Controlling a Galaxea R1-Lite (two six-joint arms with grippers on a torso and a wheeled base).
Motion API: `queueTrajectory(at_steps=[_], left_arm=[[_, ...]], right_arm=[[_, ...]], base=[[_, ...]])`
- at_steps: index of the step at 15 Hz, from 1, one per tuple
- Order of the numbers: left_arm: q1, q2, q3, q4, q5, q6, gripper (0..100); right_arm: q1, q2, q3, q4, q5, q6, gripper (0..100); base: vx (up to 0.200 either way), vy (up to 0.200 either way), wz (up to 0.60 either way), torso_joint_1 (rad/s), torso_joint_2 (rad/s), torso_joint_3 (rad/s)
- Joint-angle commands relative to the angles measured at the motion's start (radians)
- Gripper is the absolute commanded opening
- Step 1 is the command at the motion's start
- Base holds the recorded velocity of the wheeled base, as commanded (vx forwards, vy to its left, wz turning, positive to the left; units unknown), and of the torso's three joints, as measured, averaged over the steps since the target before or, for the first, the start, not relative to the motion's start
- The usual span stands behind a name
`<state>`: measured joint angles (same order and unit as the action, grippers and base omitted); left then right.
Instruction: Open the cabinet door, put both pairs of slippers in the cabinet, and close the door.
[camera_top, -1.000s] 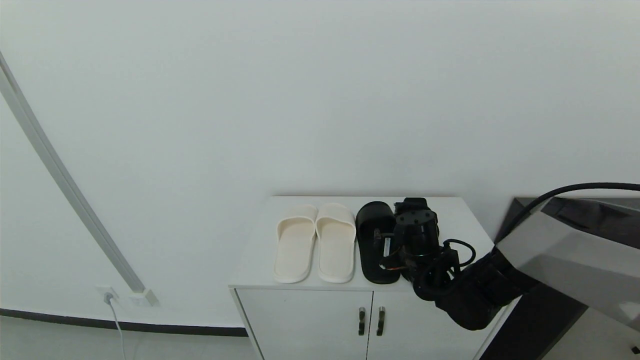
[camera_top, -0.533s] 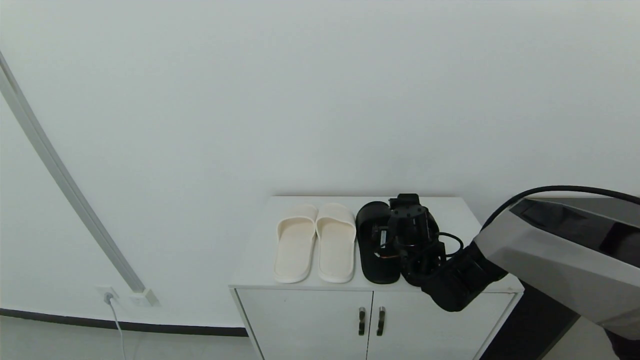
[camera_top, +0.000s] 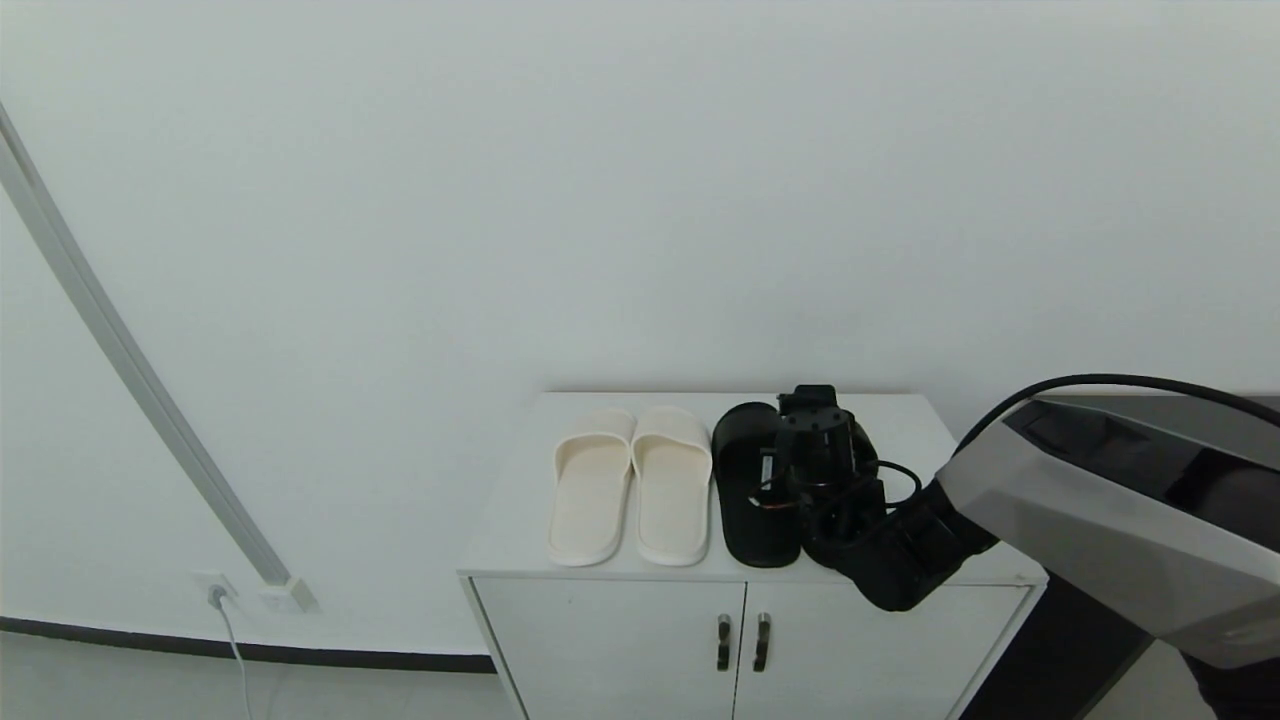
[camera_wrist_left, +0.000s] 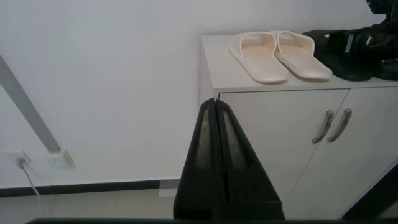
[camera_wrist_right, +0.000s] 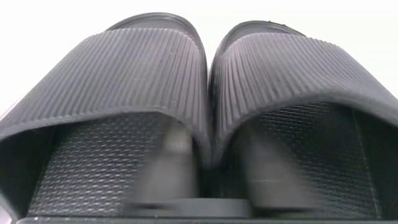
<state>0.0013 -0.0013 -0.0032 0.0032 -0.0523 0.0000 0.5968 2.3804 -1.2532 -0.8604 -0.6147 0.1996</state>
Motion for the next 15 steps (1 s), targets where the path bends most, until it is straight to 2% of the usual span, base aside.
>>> queueTrajectory(at_steps=[1,4,7,10,13,15], left_arm=[[0.0,0.001,0.0,0.0,0.0,0.0,0],[0.0,0.001,0.0,0.0,0.0,0.0,0],[0.0,0.001,0.0,-0.002,0.0,-0.002,0],[0.0,0.001,0.0,-0.002,0.0,-0.002,0],[0.0,0.001,0.0,-0.002,0.0,-0.002,0],[0.0,0.001,0.0,-0.002,0.0,-0.002,0]], right_arm=[[-0.002,0.0,0.0,0.0,0.0,0.0,0],[-0.002,-0.026,0.015,-0.006,-0.007,0.0,0],[0.001,-0.122,0.095,-0.006,-0.007,-0.005,0],[0.02,-0.264,0.241,-0.043,0.01,-0.042,0],[0.067,-0.449,0.472,-0.152,0.11,-0.101,0],[0.112,-0.564,0.587,-0.16,0.194,-0.111,0]], base=[[0.0,0.0,0.0,0.0,0.0,0.0],[0.0,0.0,0.0,0.0,0.0,0.0],[0.0,0.0,0.0,0.0,0.0,0.0],[0.0,0.0,0.0,0.0,0.0,0.0],[0.0,0.0,0.0,0.0,0.0,0.0],[0.0,0.0,0.0,0.0,0.0,0.0]])
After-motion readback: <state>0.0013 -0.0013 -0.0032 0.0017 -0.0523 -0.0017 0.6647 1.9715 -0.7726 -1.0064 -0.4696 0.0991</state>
